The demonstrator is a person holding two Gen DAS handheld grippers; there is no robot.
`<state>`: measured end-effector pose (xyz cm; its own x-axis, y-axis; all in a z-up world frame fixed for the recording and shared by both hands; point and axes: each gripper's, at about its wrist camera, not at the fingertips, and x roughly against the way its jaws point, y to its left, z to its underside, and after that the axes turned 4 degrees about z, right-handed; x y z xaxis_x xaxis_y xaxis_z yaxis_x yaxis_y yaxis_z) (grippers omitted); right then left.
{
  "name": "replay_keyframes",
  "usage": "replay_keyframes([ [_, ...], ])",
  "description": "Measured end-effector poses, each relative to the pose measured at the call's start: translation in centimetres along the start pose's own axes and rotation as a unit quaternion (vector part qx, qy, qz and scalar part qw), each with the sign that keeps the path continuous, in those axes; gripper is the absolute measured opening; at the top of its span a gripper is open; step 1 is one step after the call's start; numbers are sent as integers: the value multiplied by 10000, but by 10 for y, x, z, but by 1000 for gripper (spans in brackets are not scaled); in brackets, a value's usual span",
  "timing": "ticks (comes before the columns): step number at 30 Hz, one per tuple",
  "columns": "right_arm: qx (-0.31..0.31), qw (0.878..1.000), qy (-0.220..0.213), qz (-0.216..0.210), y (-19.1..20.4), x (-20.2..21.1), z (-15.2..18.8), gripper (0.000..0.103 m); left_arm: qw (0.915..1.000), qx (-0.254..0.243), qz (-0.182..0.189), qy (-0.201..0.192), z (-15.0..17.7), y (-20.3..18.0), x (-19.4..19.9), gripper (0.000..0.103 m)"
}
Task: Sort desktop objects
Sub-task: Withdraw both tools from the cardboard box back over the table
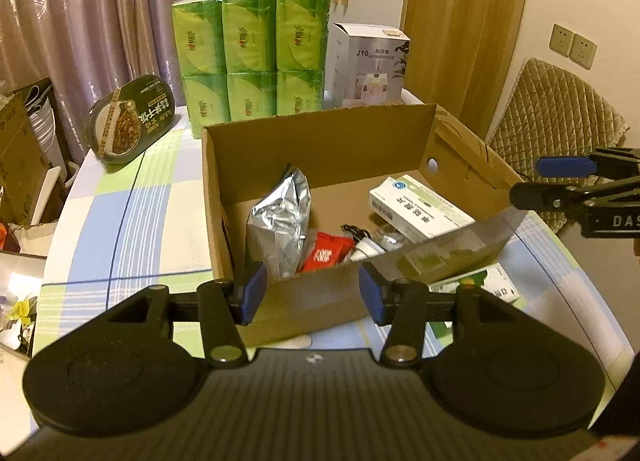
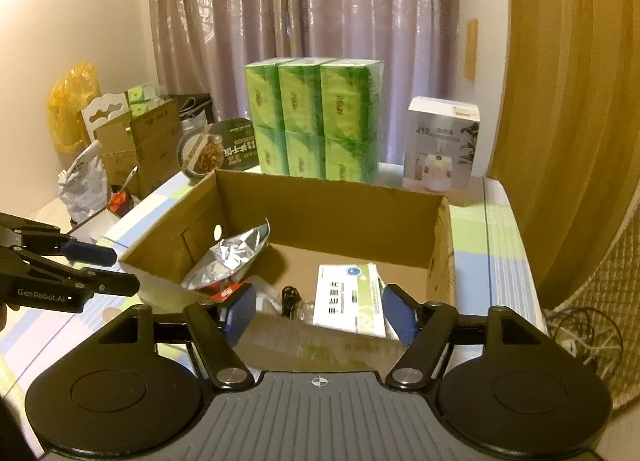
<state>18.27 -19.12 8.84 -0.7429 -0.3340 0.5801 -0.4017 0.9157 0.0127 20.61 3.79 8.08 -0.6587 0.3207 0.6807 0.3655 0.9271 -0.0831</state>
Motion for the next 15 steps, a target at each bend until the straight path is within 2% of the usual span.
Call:
replay_keyframes([
  [3, -99, 9999, -45, 16, -2, 14, 7, 84, 10000, 18, -20, -13, 8, -3, 10, 54],
  [8, -213, 9998, -16, 59, -6, 37, 24, 89, 9999, 119, -110, -31, 26, 1, 31, 63],
  [12, -323, 9994, 95, 88, -9, 51, 41, 92, 9996, 217, -196, -38, 42, 11, 46, 84],
  [15, -416, 9988, 208, 126, -11, 57, 56, 95, 9992, 302, -258, -10, 55, 21, 57, 90],
])
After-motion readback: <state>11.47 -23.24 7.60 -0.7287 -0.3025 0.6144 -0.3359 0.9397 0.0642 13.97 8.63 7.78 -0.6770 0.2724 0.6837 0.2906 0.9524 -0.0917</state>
